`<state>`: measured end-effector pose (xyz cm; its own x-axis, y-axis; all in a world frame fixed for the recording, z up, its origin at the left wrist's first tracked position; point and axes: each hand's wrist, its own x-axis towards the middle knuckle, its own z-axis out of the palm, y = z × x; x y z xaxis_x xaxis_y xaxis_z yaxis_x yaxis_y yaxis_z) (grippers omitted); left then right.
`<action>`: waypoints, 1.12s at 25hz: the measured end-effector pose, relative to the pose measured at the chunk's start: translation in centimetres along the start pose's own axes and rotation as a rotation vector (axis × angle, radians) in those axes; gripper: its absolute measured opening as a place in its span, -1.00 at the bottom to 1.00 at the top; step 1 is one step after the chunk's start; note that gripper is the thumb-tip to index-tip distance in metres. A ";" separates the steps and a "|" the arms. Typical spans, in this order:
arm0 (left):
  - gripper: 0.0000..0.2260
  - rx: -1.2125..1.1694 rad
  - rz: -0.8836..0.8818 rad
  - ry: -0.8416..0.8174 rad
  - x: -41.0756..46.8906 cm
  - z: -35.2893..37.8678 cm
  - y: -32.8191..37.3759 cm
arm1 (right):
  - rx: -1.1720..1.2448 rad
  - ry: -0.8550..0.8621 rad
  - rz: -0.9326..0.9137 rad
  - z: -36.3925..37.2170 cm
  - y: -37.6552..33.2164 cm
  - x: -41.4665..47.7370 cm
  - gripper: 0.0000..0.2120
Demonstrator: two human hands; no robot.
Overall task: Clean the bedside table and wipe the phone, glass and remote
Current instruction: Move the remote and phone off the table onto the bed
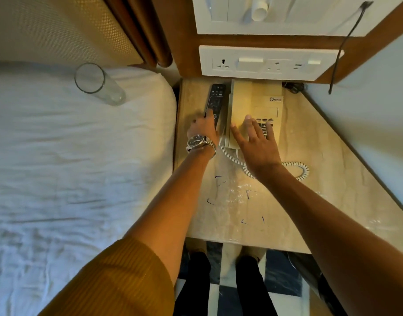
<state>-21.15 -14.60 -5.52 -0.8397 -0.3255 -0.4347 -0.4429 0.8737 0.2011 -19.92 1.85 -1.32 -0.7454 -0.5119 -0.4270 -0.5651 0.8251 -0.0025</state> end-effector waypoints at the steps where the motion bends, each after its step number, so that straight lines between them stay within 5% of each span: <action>1: -0.35 -0.010 -0.015 -0.008 -0.1 -0.3 -0.2 | 0.009 -0.005 -0.007 -0.3 0.0 0.1 -0.17; 11: -0.30 0.008 -0.193 0.145 -5.9 -5.7 -9.7 | 0.030 0.013 -0.019 -1.4 -0.6 0.2 -0.21; 18: -0.51 0.102 -0.289 0.003 -9.8 -8.8 -19.3 | 0.028 0.049 0.028 -1.5 -1.7 0.4 -0.29; 28: -0.48 0.150 -0.367 0.057 -8.1 -11.1 -27.4 | 0.103 0.080 0.031 -0.5 -1.5 0.4 -0.31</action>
<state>-5.75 -39.91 2.26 -0.6520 -0.6417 -0.4038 -0.6693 0.7374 -0.0909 -19.56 0.22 -1.02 -0.7902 -0.4999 -0.3546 -0.5052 0.8588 -0.0849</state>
